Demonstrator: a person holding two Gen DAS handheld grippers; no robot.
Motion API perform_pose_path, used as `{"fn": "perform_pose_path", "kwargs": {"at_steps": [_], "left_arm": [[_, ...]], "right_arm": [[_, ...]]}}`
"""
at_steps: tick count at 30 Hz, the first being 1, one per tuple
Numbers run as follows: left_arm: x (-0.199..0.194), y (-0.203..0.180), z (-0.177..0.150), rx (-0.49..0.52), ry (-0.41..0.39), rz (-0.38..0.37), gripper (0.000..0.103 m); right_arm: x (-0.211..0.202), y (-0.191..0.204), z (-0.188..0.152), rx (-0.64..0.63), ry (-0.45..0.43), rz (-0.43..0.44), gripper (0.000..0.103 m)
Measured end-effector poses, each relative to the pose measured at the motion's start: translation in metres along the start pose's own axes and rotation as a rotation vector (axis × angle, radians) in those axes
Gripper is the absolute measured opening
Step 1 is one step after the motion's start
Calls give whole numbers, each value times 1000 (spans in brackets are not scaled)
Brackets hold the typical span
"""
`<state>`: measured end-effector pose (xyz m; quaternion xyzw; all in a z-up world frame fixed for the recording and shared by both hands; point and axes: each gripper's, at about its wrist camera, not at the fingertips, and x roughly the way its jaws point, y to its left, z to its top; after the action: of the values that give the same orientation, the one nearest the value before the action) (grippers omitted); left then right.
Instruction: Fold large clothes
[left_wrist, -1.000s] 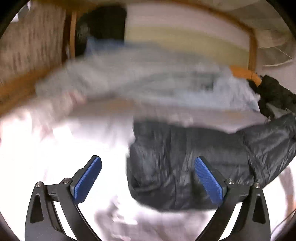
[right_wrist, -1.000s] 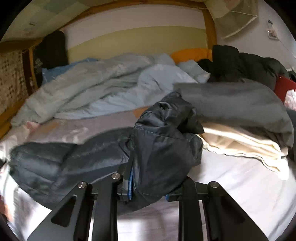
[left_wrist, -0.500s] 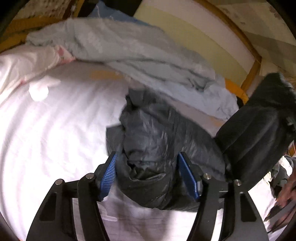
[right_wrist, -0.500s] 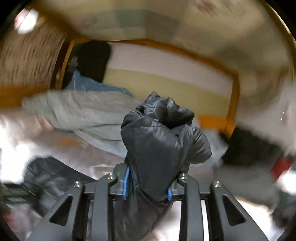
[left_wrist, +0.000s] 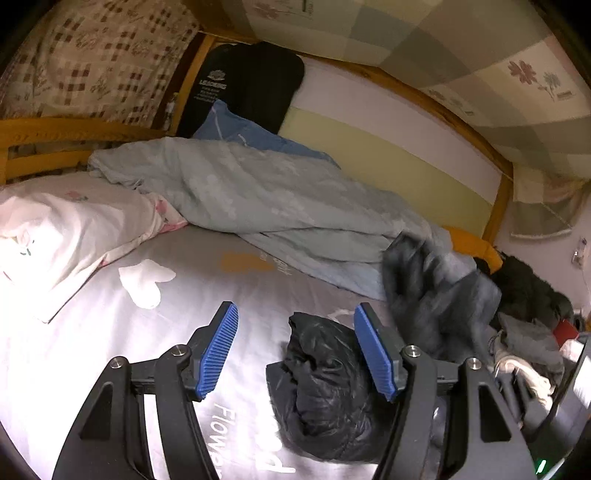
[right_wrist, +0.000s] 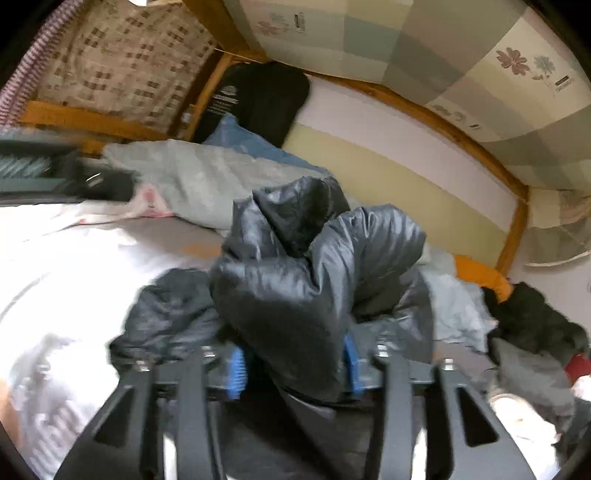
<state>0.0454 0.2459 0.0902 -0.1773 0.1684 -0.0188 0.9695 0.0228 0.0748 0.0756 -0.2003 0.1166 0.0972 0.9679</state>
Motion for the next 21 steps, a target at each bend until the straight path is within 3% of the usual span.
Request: {"fn": "perform_pose_path", "kwargs": {"at_steps": [1, 3, 6, 9, 12, 15, 17, 19, 21], "left_arm": [[2, 2, 1, -11, 2, -5, 64], [2, 6, 2, -24, -3, -2, 64], [-1, 11, 3, -19, -14, -15, 64], [-4, 2, 1, 11, -22, -71, 67], [-2, -21, -6, 78, -23, -162, 76], [8, -54, -14, 170, -10, -172, 77], [13, -78, -15, 247, -16, -155, 77], [15, -97, -9, 291, -15, -206, 74], [22, -114, -2, 330, 40, -261, 55]], "right_arm": [[2, 4, 1, 22, 6, 46, 70], [1, 0, -2, 135, 25, 198, 70], [-6, -32, -15, 357, 30, 320, 70], [-26, -68, -25, 481, -43, 266, 70], [-42, -101, -33, 487, -68, 49, 70], [-36, -133, -45, 531, -29, -92, 66], [-24, -158, -60, 618, 30, -71, 56], [-12, -176, -78, 716, 46, -18, 47], [5, -182, -89, 734, 108, 77, 40]]}}
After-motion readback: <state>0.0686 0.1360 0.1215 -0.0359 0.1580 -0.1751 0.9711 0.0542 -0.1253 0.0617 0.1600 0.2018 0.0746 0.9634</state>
